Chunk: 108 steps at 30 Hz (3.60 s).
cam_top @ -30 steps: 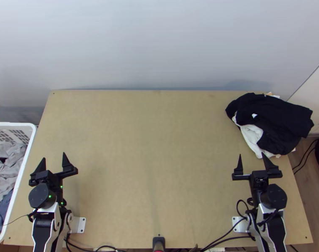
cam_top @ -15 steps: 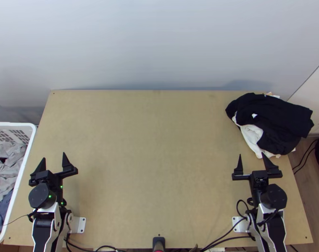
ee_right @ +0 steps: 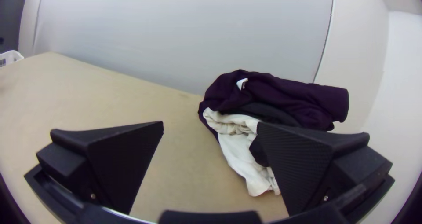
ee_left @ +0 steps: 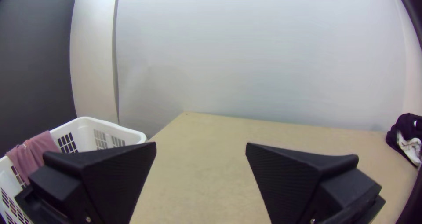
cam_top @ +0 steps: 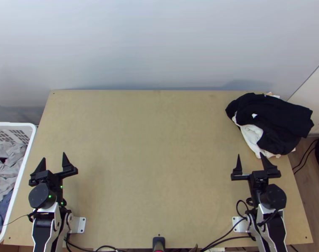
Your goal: Fold the t-shirt
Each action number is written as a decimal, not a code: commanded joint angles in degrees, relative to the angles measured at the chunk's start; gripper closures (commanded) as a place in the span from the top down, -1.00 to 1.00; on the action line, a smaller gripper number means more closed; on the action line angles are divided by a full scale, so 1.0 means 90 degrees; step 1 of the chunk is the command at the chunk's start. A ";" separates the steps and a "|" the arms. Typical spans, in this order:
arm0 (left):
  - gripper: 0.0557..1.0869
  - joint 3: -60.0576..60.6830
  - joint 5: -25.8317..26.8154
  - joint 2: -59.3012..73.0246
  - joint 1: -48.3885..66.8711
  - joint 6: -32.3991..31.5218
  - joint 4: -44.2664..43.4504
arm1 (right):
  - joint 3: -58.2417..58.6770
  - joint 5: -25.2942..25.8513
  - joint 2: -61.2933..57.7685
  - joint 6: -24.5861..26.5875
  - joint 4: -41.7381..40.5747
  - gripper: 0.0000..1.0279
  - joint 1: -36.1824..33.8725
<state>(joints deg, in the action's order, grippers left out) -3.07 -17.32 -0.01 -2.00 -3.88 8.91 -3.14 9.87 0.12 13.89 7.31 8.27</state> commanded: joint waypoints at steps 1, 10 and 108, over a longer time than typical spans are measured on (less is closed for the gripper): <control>0.92 -0.0001 0.0001 0.0001 -0.0002 0.0001 -0.0003 | 0.0182 0.0368 0.0016 0.0000 -0.0832 0.93 0.0282; 0.92 -0.0108 0.0020 -0.0009 0.0056 -0.2284 0.0641 | -0.0140 0.0827 0.0016 0.1298 -0.1320 0.93 0.0448; -0.91 -1.2100 0.0782 1.7277 -0.6877 -0.1141 0.1422 | -0.4603 0.1765 -0.5306 -0.2364 0.2811 0.93 0.1171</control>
<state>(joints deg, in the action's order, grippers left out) -109.58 -9.26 154.36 -64.31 -15.22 19.73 -44.10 25.56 -46.72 -7.33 32.62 18.65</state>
